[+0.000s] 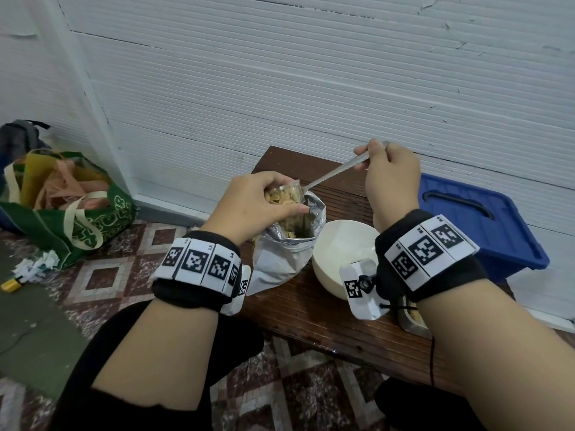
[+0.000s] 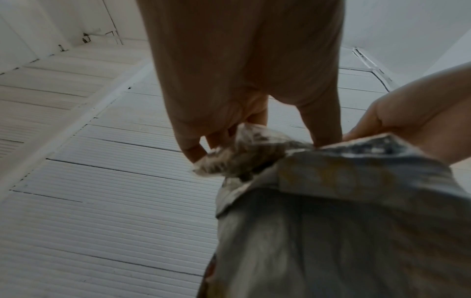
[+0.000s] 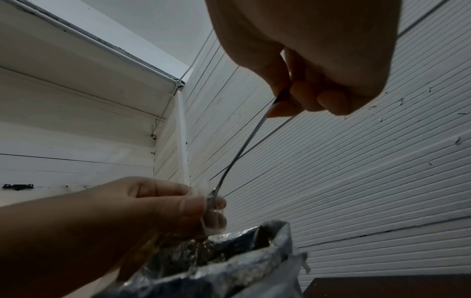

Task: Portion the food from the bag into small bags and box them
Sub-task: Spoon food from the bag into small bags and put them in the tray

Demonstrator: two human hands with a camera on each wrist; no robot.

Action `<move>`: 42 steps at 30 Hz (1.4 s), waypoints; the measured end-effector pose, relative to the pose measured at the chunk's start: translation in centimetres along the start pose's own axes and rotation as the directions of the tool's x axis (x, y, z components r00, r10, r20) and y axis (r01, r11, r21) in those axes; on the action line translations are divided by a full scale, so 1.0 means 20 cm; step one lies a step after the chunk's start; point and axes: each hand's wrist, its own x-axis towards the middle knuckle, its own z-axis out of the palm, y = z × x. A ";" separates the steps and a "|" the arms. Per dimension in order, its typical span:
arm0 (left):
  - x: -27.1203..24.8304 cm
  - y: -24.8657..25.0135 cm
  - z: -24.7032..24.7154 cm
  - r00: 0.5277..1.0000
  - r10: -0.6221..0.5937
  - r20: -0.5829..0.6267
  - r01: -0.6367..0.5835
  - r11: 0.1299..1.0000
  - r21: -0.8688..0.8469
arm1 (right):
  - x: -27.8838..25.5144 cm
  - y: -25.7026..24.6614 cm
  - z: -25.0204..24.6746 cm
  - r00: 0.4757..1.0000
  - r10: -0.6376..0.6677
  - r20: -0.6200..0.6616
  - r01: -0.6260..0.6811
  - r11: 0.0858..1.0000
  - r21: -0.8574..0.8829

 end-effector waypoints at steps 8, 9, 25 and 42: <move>0.01 -0.01 0.02 0.990 -0.068 -0.120 0.051 0.990 -0.134 | -0.04 -0.06 -0.05 0.927 -0.374 -0.035 0.376 0.919 0.123; 0.01 -0.01 0.01 0.988 -0.081 -0.128 0.061 0.987 -0.152 | -0.04 -0.06 -0.05 0.919 -0.389 -0.055 0.393 0.910 0.130; 0.01 -0.03 -0.02 0.983 -0.135 -0.126 0.108 0.974 -0.201 | -0.15 0.21 0.06 0.732 -0.559 0.391 0.667 0.705 -0.242; 0.00 -0.02 -0.02 0.986 -0.140 -0.090 0.120 0.973 -0.196 | -0.16 0.19 0.05 0.976 -0.097 0.197 0.126 0.982 -0.142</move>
